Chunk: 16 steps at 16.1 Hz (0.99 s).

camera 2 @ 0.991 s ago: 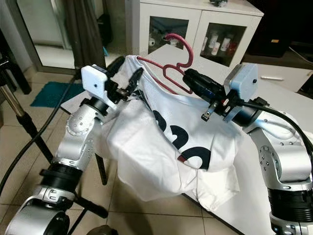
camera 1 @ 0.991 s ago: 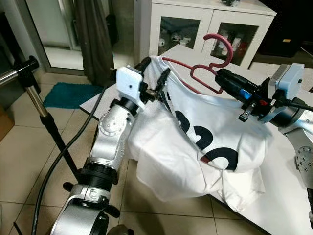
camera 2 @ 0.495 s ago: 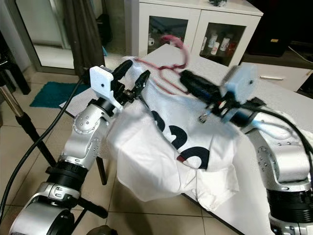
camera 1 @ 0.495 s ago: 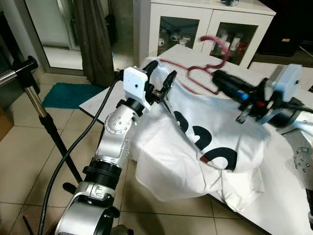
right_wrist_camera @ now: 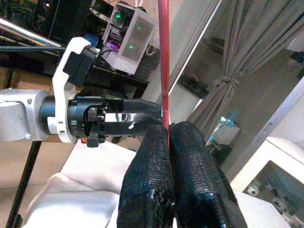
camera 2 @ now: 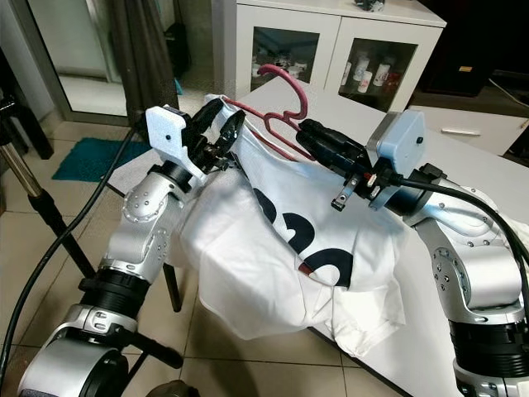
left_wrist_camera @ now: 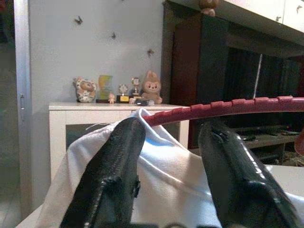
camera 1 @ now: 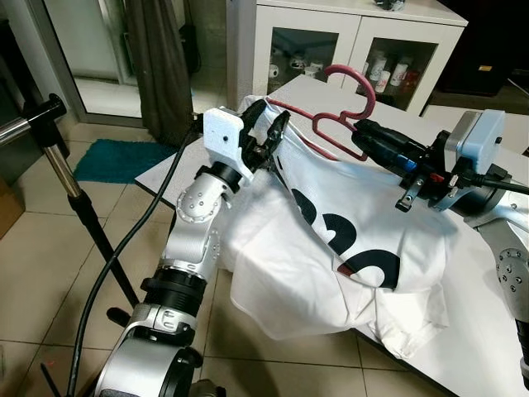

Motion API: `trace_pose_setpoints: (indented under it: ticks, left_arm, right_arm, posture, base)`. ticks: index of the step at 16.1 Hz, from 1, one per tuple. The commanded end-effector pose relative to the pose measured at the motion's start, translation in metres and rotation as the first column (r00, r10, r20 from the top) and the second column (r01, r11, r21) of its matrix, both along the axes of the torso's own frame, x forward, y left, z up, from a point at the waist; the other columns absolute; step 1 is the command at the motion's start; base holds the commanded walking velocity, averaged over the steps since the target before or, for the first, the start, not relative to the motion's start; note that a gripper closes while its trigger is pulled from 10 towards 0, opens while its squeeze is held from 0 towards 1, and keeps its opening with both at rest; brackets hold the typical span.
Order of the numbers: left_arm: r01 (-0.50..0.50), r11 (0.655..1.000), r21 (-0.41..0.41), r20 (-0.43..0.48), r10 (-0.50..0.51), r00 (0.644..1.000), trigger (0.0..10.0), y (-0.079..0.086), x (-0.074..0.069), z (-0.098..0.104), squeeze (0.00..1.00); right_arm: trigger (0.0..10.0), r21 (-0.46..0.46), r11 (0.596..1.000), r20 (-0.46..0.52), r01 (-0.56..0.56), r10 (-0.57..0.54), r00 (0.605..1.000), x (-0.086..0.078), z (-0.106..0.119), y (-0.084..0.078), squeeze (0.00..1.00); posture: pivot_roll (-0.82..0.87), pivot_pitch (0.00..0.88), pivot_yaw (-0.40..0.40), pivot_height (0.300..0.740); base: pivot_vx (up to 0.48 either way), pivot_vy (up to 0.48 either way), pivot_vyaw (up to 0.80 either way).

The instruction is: Hang hanger

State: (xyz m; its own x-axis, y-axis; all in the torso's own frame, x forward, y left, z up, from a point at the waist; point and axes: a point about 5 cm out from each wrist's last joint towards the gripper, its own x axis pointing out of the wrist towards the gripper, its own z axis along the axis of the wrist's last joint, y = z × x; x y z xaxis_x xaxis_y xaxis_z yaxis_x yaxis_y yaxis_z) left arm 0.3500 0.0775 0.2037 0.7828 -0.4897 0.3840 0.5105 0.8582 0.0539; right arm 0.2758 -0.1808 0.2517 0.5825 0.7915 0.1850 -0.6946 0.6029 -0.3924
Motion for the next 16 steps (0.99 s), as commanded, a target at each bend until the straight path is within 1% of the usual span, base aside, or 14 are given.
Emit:
trace_pose_setpoints:
  ticks: [1, 2, 3, 7, 8, 9, 10, 14, 15, 16]
  left_arm:
    - [0.002, 1.0, 0.002, -0.012, -0.002, 1.0, 6.5, -0.002, 0.001, 0.001, 0.0]
    - [-0.004, 1.0, 0.005, -0.014, 0.004, 1.0, 9.6, -0.001, 0.001, 0.0, 0.0]
    - [-0.008, 1.0, 0.005, -0.016, 0.008, 1.0, 10.0, 0.0, 0.002, -0.001, 0.0]
    - [-0.018, 1.0, 0.003, -0.018, 0.018, 1.0, 10.0, 0.003, 0.003, 0.001, 0.0]
    - [-0.012, 1.0, -0.004, -0.021, 0.012, 1.0, 4.9, 0.002, 0.003, 0.001, 0.0]
    - [-0.006, 1.0, -0.009, -0.02, 0.006, 1.0, 2.6, 0.001, 0.002, 0.0, 0.0]
    - [0.006, 1.0, -0.016, -0.017, -0.006, 1.0, 0.0, -0.001, 0.001, 0.001, 0.0]
    - [-0.003, 1.0, -0.003, -0.016, 0.003, 1.0, 0.0, 0.002, 0.003, 0.001, 0.0]
    - [-0.008, 1.0, -0.005, -0.018, 0.008, 1.0, 4.7, 0.003, 0.003, 0.002, 0.0]
    - [-0.015, 1.0, -0.005, -0.021, 0.015, 1.0, 10.0, 0.004, 0.004, 0.002, 0.0]
  right_arm:
    - [0.0, 0.017, 0.999, 0.029, 0.033, -0.033, 0.999, 0.0, 0.006, -0.007, 0.0]
    - [0.0, 0.028, 0.999, 0.033, 0.035, -0.036, 0.999, 0.0, 0.008, -0.008, 0.0]
    - [0.0, 0.029, 0.999, 0.035, 0.033, -0.034, 0.999, 0.0, 0.008, -0.007, 0.0]
    - [0.0, 0.04, 0.998, 0.046, 0.04, -0.042, 0.998, 0.0, 0.01, -0.005, 0.0]
    - [0.0, 0.05, 0.998, 0.056, 0.046, -0.049, 0.997, 0.001, 0.013, -0.004, 0.0]
    - [0.0, 0.061, 0.997, 0.064, 0.049, -0.053, 0.997, 0.001, 0.016, -0.004, 0.0]
    - [0.0, 0.063, 0.997, 0.064, 0.04, -0.044, 0.997, 0.0, 0.016, -0.003, 0.0]
    - [0.0, 0.05, 0.999, 0.051, -0.003, 0.0, 0.999, -0.005, 0.015, 0.003, 0.0]
    - [0.0, 0.046, 0.999, 0.05, -0.008, 0.005, 0.999, -0.006, 0.014, 0.004, 0.0]
    - [0.0, 0.047, 0.999, 0.05, -0.012, 0.01, 0.999, -0.006, 0.014, 0.006, 0.0]
  posture:
    - [0.03, 0.0, -0.03, 0.723]
    - [0.03, 0.0, -0.03, 0.723]
    - [0.03, 0.0, -0.029, 0.723]
    - [0.03, 0.0, -0.029, 0.723]
    - [0.03, 0.0, -0.028, 0.723]
    - [0.03, 0.0, -0.03, 0.723]
    - [0.03, 0.0, -0.03, 0.723]
    - [0.03, 0.0, -0.031, 0.723]
    - [0.03, 0.0, -0.03, 0.723]
    - [0.03, 0.0, -0.03, 0.723]
  base:
    - [0.0, 0.0, 0.0]
    - [0.0, 0.0, 0.0]
    - [0.0, 0.0, 0.0]
    - [0.0, 0.0, 0.0]
    - [0.0, 0.0, 0.0]
    - [0.0, 0.0, 0.0]
    - [0.0, 0.0, 0.0]
    - [0.0, 0.0, 0.0]
    - [0.0, 0.0, 0.0]
    - [0.0, 0.0, 0.0]
